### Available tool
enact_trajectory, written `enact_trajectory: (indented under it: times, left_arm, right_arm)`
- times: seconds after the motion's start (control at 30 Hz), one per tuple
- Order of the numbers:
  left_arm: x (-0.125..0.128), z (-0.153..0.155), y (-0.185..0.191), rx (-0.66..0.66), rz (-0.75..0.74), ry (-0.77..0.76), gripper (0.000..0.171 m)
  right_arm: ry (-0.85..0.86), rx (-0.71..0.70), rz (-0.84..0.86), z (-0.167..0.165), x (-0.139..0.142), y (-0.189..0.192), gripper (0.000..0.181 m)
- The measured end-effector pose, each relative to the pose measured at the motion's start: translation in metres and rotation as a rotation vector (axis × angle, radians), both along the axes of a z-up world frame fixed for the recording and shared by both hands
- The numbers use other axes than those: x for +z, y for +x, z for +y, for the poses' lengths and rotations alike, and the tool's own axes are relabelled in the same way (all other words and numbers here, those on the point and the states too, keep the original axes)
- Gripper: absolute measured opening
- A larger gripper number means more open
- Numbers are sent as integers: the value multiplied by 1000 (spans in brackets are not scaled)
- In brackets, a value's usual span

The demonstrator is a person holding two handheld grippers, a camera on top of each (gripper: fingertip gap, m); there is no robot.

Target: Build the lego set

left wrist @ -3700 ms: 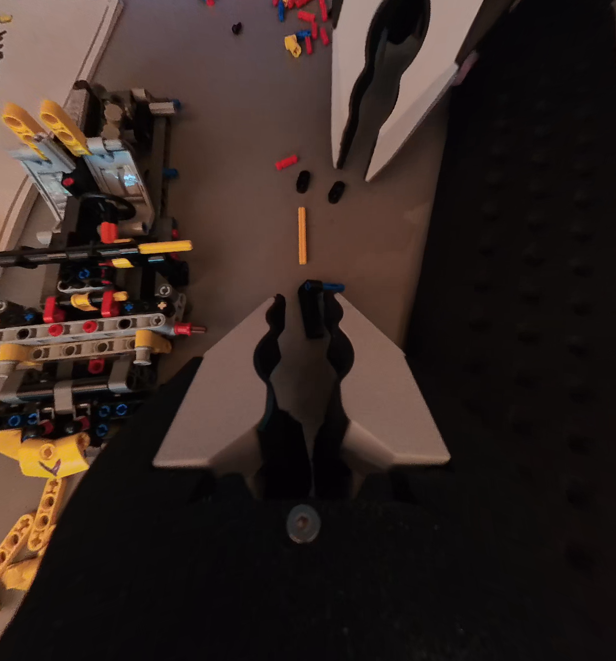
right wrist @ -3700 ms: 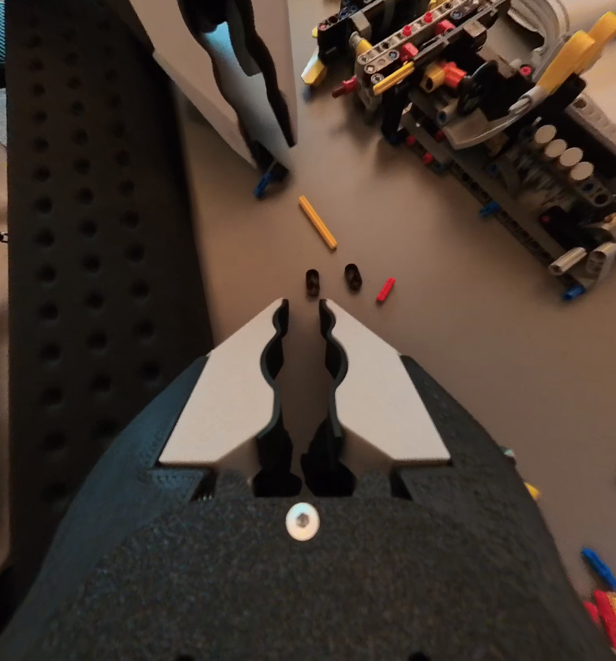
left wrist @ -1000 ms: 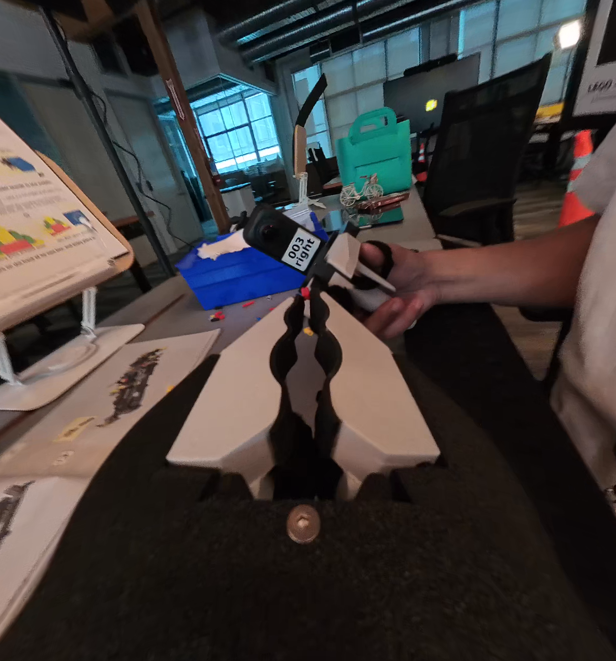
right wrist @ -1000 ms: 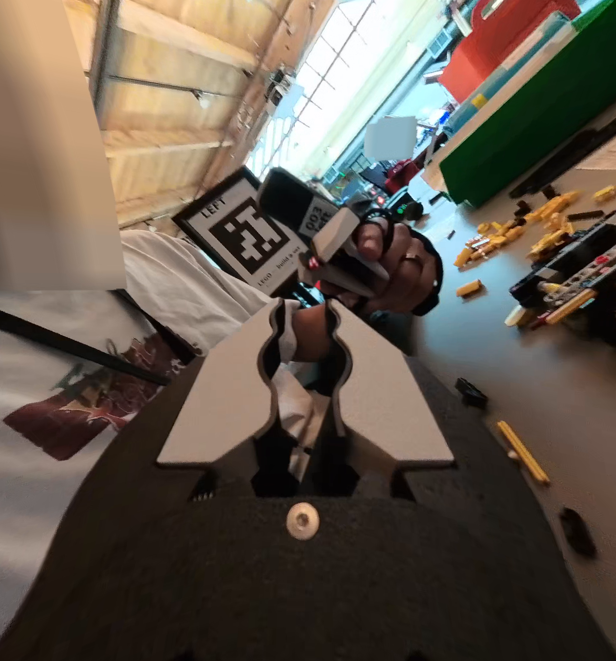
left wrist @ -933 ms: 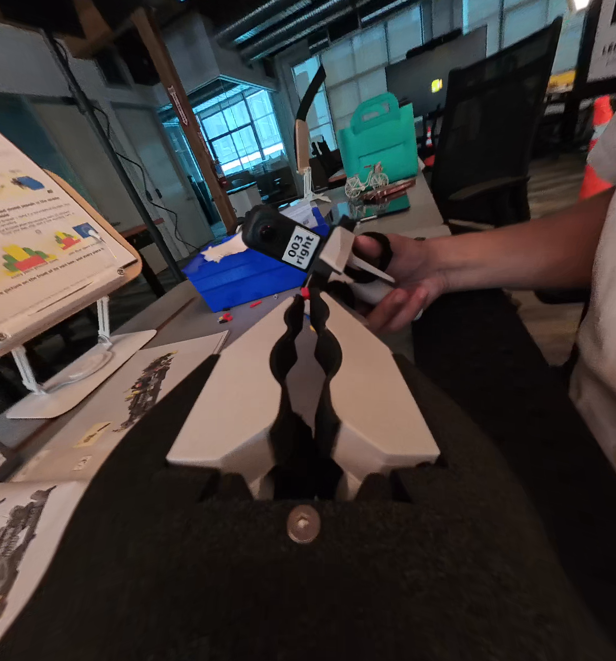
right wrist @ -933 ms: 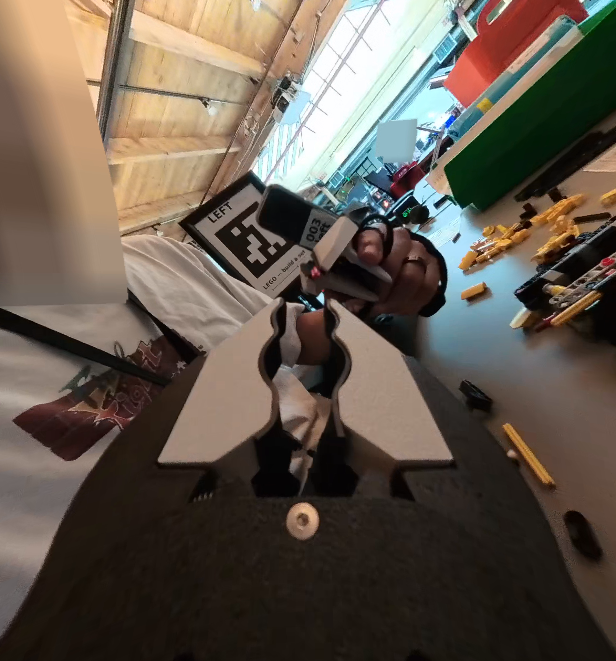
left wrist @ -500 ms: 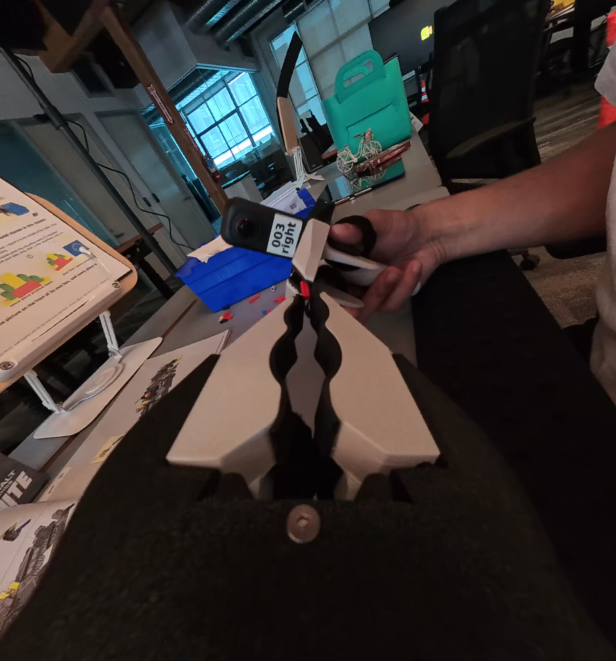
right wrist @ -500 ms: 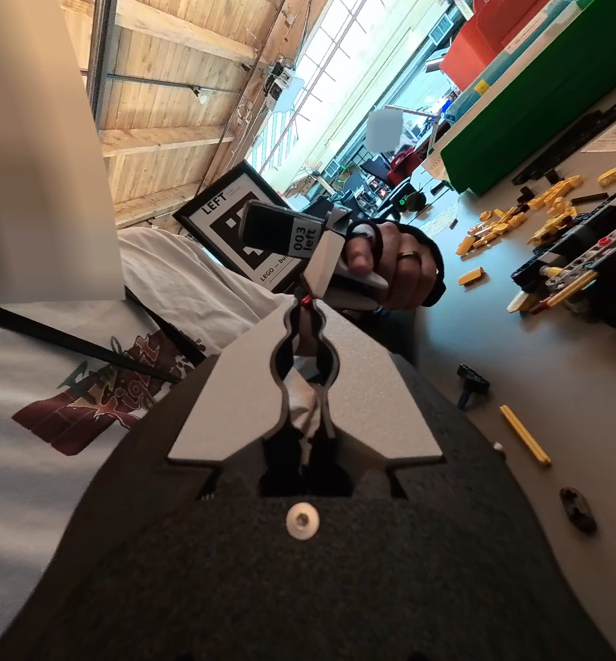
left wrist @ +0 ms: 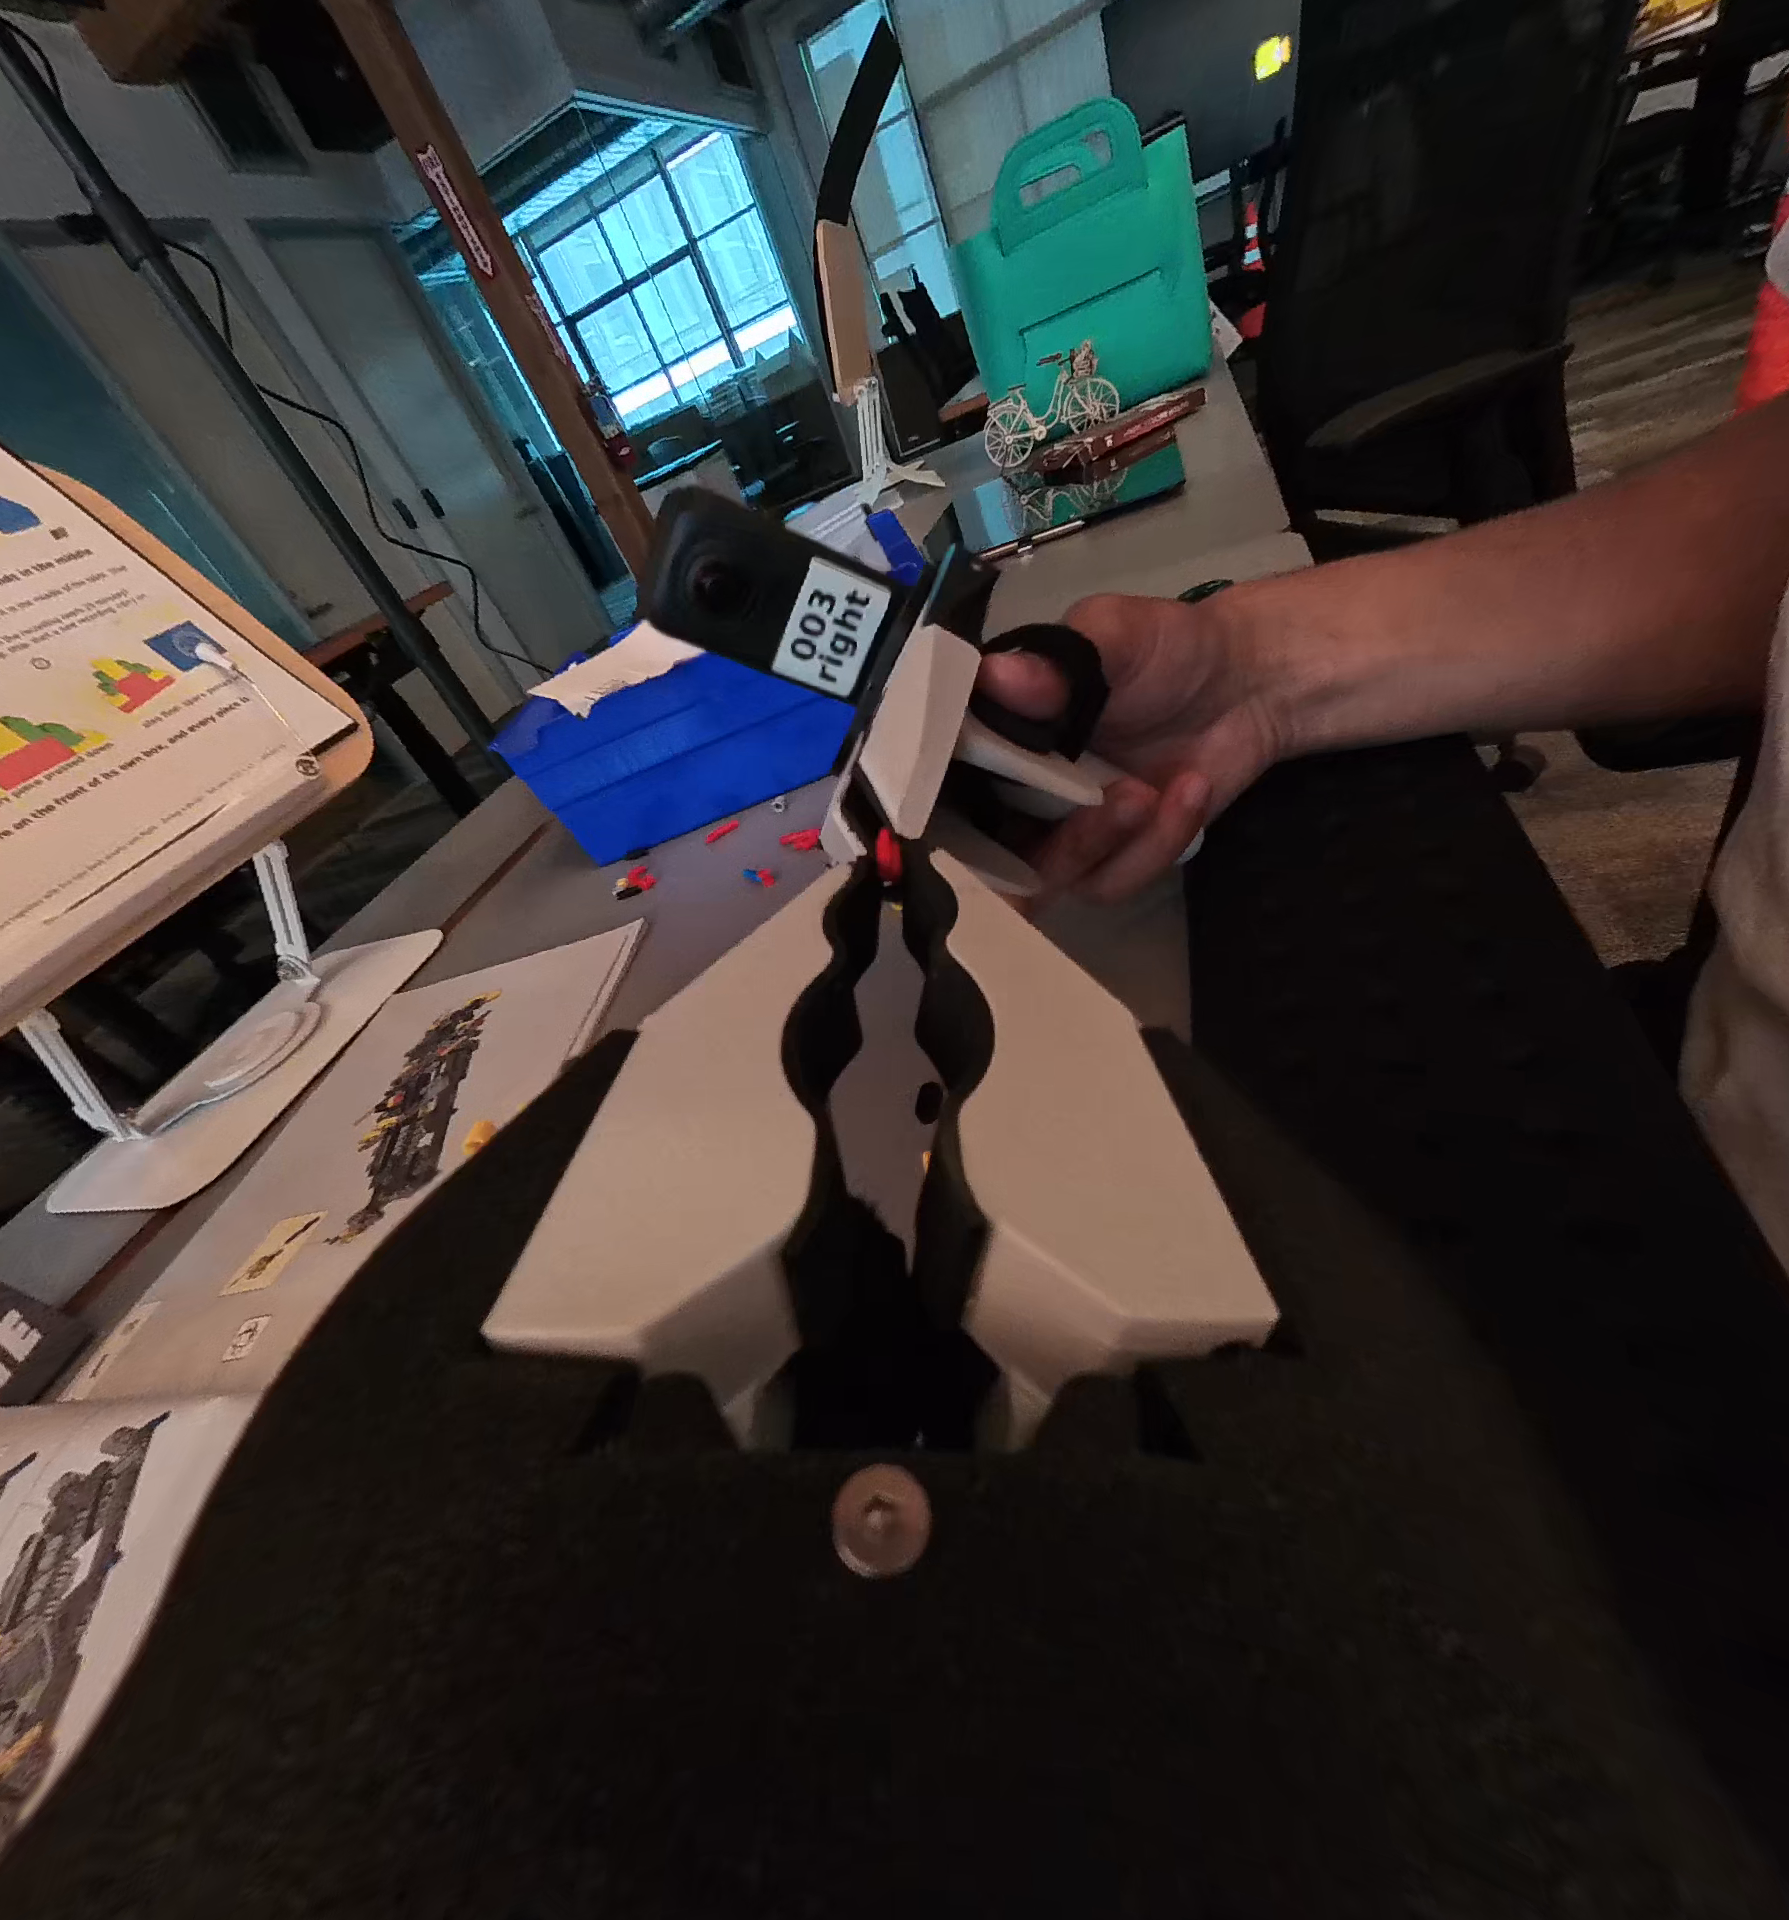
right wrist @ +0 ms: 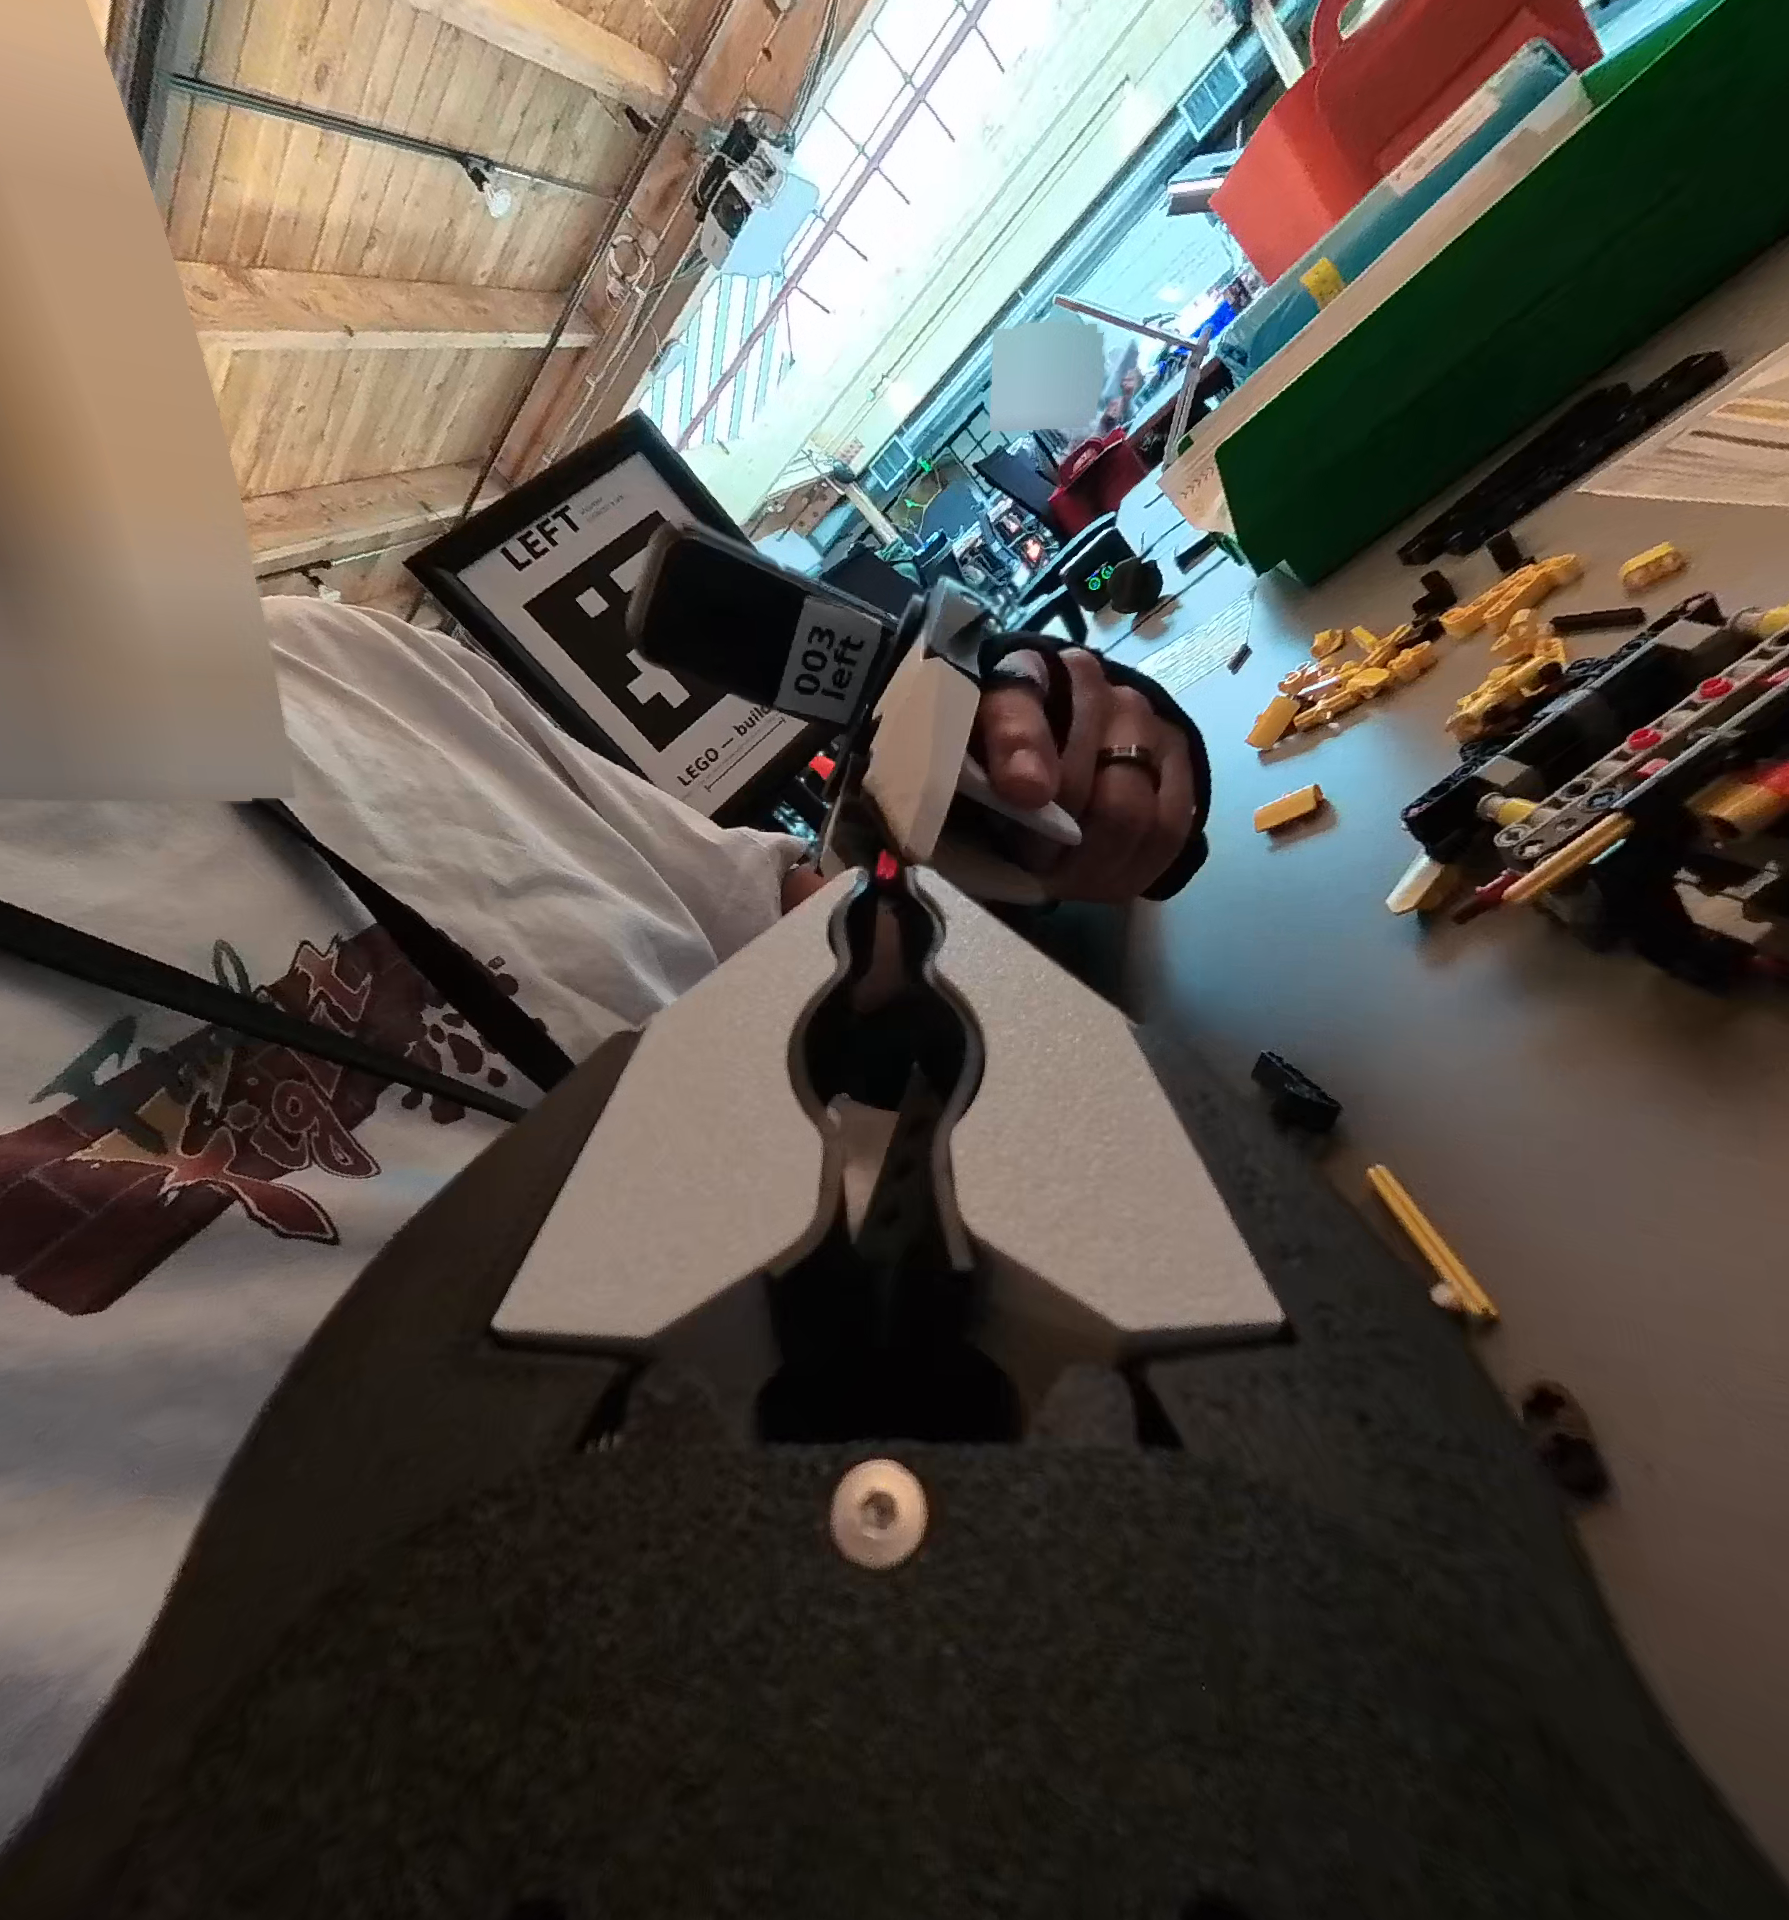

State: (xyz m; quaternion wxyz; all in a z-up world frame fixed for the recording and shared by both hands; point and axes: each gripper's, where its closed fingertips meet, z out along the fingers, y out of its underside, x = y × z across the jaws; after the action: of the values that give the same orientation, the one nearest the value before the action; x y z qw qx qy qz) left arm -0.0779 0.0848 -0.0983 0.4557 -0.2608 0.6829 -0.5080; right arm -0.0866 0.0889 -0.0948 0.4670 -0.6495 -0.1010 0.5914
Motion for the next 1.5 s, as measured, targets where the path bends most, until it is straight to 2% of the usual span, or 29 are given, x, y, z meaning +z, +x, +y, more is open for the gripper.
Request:
enact_trajectory:
  times: [0.2,0.4,0.77,0.93,1.03,1.2,1.5]
  left_arm:
    - [-4,5,3,59,-53,132,1]
    - [-6,5,6,116,-108,269,1]
    - [-12,8,9,198,-195,592,0]
    - [-14,9,11,226,-202,673,1]
    - [-17,12,12,238,-155,607,0]
    - [-15,10,12,195,-71,388,1]
    - [-4,-2,8,133,-139,351,2]
  right_arm:
    - [-61,35,95,0,0,3,11]
    - [-100,27,98,3,-6,6,3]
    - [-141,26,118,4,-10,10,6]
    - [-149,12,100,5,-13,11,3]
    - [-153,-14,65,7,-16,12,3]
    - [-101,-37,11,7,-14,11,3]
    - [-135,82,149,-2,-5,5,3]
